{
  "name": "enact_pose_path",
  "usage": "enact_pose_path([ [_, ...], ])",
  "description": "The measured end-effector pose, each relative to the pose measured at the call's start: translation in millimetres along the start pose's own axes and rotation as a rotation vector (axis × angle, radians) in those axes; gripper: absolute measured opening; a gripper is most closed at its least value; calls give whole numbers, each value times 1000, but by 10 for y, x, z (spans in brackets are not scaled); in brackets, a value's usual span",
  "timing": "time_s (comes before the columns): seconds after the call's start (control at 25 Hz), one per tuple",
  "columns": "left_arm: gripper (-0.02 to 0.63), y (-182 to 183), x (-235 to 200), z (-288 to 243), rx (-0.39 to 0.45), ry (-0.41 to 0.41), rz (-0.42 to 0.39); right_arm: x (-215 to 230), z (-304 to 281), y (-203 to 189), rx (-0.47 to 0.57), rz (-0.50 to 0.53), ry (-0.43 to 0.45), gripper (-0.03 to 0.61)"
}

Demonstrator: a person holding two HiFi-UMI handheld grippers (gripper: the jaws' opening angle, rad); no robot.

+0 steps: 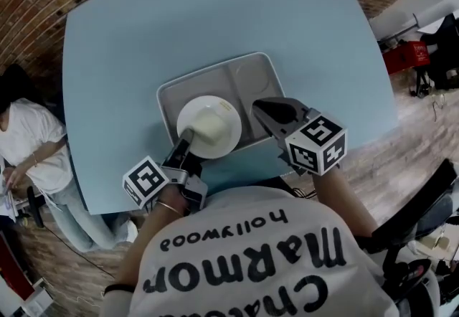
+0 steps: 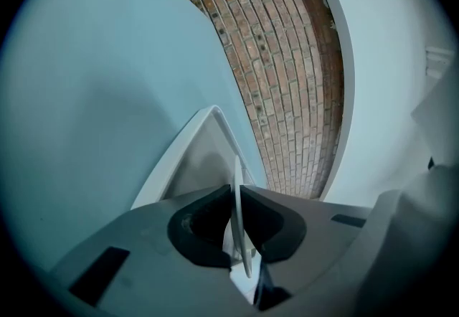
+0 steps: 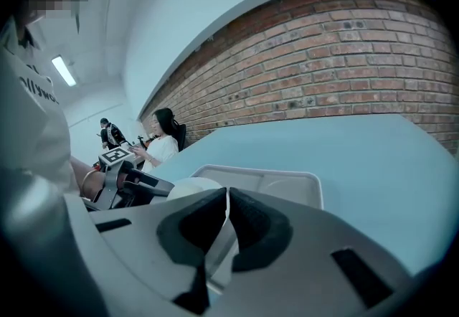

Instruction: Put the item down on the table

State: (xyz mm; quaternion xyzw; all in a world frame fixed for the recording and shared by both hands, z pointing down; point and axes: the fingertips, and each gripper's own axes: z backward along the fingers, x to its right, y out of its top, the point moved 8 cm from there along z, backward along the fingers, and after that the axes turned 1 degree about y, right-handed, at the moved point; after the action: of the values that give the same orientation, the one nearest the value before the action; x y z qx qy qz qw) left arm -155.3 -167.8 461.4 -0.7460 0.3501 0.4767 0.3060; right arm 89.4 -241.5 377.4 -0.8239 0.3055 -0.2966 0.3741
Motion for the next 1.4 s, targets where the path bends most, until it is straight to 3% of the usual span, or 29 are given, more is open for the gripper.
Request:
enact_pose_path([
  [0.36,20,-53,8,-117,22,45,21,132,-18,54,10,9,36,18],
  [0.92,20,29,-89,-203,89,75,164,162,-43,76,9,18,35,18],
  [1.24,20,89,-81,-293,113,148,124,200,-28,73,7,8,15,18],
  [1.4,20,135,-70,-325,115,201,54,220,-14,59,9,3,6,18],
])
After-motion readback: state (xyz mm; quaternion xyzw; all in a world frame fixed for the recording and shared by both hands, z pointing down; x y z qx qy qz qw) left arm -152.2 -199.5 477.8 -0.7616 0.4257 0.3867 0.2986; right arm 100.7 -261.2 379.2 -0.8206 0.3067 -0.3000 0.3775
